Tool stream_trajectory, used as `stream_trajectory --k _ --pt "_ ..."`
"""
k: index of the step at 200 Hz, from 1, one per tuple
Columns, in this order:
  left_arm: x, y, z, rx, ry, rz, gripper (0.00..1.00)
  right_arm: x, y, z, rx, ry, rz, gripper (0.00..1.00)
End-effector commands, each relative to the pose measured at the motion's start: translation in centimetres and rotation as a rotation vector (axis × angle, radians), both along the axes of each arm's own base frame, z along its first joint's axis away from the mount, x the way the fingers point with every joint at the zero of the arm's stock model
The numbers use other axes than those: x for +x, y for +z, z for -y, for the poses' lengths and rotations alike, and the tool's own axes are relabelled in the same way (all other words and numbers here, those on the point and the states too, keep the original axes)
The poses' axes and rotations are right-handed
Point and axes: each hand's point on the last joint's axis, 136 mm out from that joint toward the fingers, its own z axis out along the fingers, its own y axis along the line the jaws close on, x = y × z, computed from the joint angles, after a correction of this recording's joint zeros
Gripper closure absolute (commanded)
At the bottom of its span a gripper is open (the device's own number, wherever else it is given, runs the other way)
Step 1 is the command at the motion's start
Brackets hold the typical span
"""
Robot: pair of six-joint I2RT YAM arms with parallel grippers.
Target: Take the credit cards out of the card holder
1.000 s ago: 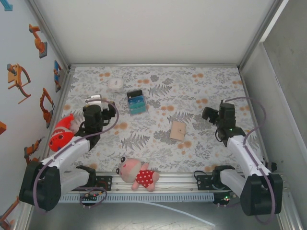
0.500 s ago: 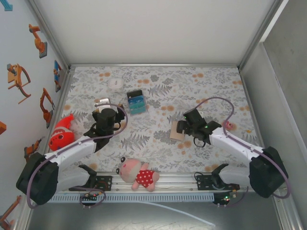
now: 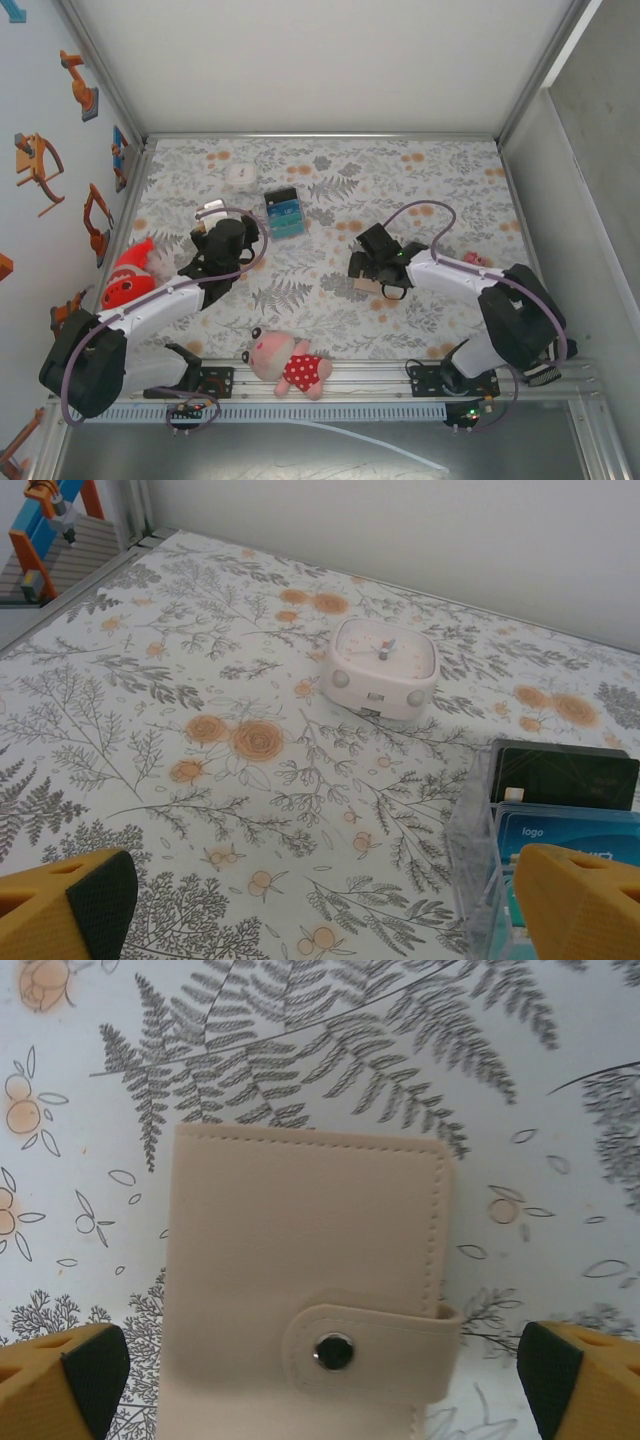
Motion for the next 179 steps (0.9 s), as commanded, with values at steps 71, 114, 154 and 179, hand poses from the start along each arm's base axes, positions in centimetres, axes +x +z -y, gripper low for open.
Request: stream_trajectory --k 71,114,154,179 --pt "-0.5 2.0 -1.0 -0.048 0.049 0.047 0.03 -0.3 -2.5 -1.3 -0.062 0.027 -0.058 0.06" --pt "-0.8 2.8 -1.9 -0.111 0.078 0.075 0.03 -0.5 -3.2 -1.7 -0.086 0.062 -0.067 0.23" --pt "-1.4 3.5 -3.1 -0.227 0.113 0.080 0.03 0.1 -1.7 -2.6 -0.035 0.131 0.018 0.30" --pt "-1.5 3.7 -3.1 -0.302 0.104 0.045 0.03 0.9 0.4 -4.0 0.044 0.210 0.133 0.35"
